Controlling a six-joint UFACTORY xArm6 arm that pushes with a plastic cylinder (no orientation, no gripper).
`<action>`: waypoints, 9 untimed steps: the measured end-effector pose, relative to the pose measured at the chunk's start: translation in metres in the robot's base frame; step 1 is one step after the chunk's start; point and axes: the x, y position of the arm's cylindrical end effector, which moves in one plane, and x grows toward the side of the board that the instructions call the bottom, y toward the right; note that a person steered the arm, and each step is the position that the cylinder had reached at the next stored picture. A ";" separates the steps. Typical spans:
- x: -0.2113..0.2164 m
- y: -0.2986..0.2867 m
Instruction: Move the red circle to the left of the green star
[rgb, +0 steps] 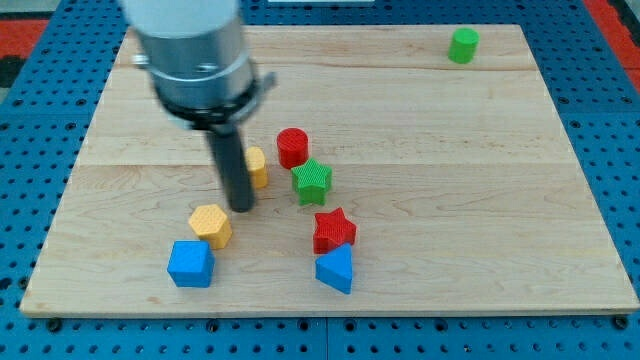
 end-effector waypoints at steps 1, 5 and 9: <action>-0.001 0.008; -0.077 -0.057; -0.108 0.099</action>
